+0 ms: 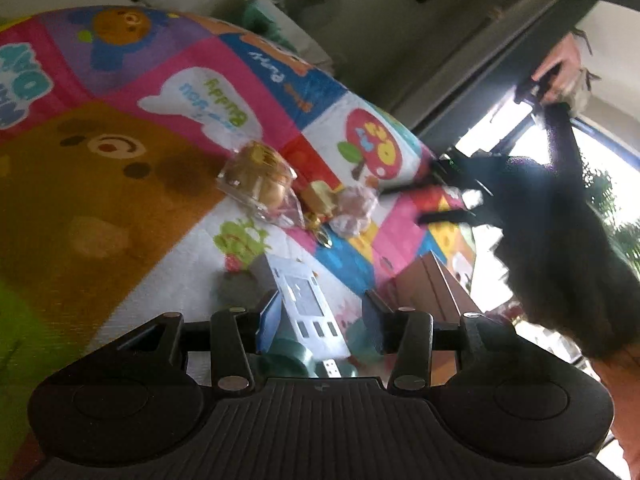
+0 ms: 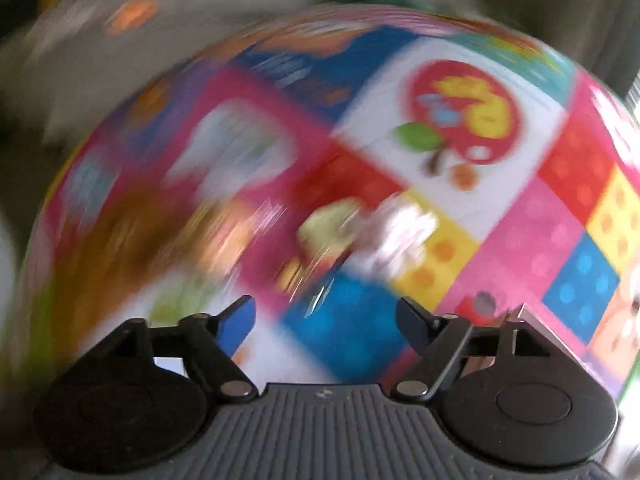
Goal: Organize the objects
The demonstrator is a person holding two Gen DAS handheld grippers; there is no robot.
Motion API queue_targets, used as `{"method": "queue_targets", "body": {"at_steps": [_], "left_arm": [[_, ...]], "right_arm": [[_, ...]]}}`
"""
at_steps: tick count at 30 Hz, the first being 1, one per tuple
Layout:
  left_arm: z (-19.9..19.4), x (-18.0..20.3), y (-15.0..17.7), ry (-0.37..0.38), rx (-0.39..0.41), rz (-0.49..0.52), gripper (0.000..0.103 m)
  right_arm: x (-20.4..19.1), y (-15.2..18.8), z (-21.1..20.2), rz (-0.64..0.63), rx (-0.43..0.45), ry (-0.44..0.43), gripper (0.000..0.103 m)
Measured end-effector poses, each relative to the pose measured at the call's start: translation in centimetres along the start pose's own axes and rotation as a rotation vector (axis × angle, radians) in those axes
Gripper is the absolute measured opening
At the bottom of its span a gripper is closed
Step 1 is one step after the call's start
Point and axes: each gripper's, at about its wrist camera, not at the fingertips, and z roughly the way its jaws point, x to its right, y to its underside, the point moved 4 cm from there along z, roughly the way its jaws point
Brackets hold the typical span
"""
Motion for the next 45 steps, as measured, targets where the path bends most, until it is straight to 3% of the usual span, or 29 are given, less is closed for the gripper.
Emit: {"method": "queue_targets", "body": {"at_steps": [3,6,7,8,9,13,16,20,25,27,29,31,34,37,40,42,45], "left_arm": [[0.0,0.2,0.1,0.006,-0.001,0.01,0.049],[0.0,-0.1,0.1,0.011,-0.005,-0.004,0.049],[0.1,-0.1,0.1,0.012,-0.008,-0.008,0.049],[0.1,-0.2,0.1,0.013,-0.011,-0.011,0.049],[0.1,-0.1,0.1,0.015,-0.011,-0.011,0.049],[0.1,0.0,0.1,0.024,-0.021,-0.01,0.049],[0.3,0.1,0.3,0.041,-0.041,-0.017,0.049],[0.7,0.9,0.8,0.063,-0.076,0.028,0.049],[1.1,1.7,1.2,0.052,-0.101,0.073,0.049],[1.3,1.9,1.2,0.038,-0.111,0.077,0.049],[1.6,1.9,1.3,0.009,-0.133,0.076,0.048],[1.7,2.1,1.3,-0.021,-0.137,0.091,0.045],[2.2,3.0,1.2,-0.082,-0.153,0.12,0.045],[3.1,4.4,0.4,-0.125,-0.167,0.136,0.045],[4.9,5.7,-0.4,-0.192,-0.201,0.175,0.045],[6.6,6.7,-0.7,-0.256,-0.232,0.227,0.046],[8.9,7.2,-1.0,-0.352,-0.282,0.27,0.049]], "right_arm": [[4.5,-3.2,4.0,0.245,0.045,0.024,0.081],[5.9,-4.8,7.8,0.328,0.049,0.042,0.081],[5.7,-4.9,8.6,0.32,0.045,0.049,0.073],[5.3,-4.9,9.3,0.296,0.031,0.051,0.057],[4.7,-4.8,9.8,0.261,0.004,0.041,0.05],[3.5,-2.0,8.1,0.11,-0.045,0.029,0.048],[4.0,1.0,5.0,0.023,-0.055,0.009,0.056],[4.3,3.7,0.3,-0.071,-0.052,0.028,0.056],[4.8,7.2,-5.9,-0.037,0.07,-0.036,0.057],[5.2,9.1,-8.2,-0.017,0.144,-0.038,0.064],[5.4,11.6,-10.0,-0.028,0.22,-0.015,0.074],[5.4,14.9,-11.1,-0.054,0.262,0.001,0.077],[5.3,19.5,-11.4,-0.071,0.291,0.002,0.084],[5.7,23.5,-10.5,-0.03,0.288,-0.025,0.085],[5.5,26.3,-9.3,-0.017,0.322,0.041,0.085],[5.2,27.4,-9.0,-0.014,0.332,0.024,0.087],[5.1,28.8,-9.0,0.007,0.354,-0.016,0.101]]}}
